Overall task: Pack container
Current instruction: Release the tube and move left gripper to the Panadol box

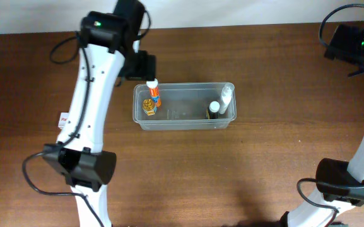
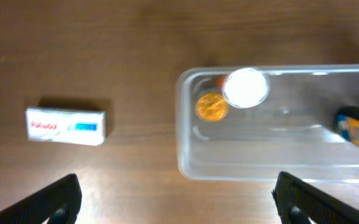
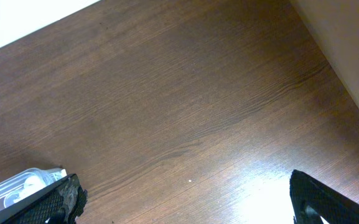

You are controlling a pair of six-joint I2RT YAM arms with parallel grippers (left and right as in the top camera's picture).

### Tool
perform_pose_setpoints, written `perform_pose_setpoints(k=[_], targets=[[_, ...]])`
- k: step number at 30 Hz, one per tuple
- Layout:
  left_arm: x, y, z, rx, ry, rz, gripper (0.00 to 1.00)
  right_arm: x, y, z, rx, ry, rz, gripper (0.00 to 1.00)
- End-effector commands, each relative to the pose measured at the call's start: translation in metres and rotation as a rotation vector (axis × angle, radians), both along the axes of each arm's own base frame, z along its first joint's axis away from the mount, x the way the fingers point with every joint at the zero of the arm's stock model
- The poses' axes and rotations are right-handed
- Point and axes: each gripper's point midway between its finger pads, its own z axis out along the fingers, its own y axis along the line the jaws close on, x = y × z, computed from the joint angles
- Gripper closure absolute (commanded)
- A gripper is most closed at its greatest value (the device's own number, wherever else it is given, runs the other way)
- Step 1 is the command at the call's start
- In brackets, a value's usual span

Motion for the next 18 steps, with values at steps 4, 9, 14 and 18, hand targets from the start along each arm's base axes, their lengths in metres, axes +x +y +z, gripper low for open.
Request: perform_pose_setpoints(k=[4, 9, 14, 18], targets=[[0.001, 0.032, 0.016, -0.083, -0.025, 0.103, 0.01, -0.006, -0.001, 0.010, -0.019, -0.022, -0.003, 0.02], [0.002, 0.052, 0.016, -0.087, -0.026, 0.153, 0.01, -0.006, -0.001, 0.010, -0.019, -0.022, -0.003, 0.02], [-0.003, 0.073, -0.001, -0.070, 0.036, 0.203, 0.01, -0.006, -0.002, 0.010, -0.019, -0.022, -0.003, 0.02], [-0.012, 0.090, -0.021, -0.054, 0.109, 0.245, 0.01, -0.006, -0.001, 0.010, -0.019, -0.022, -0.003, 0.02]])
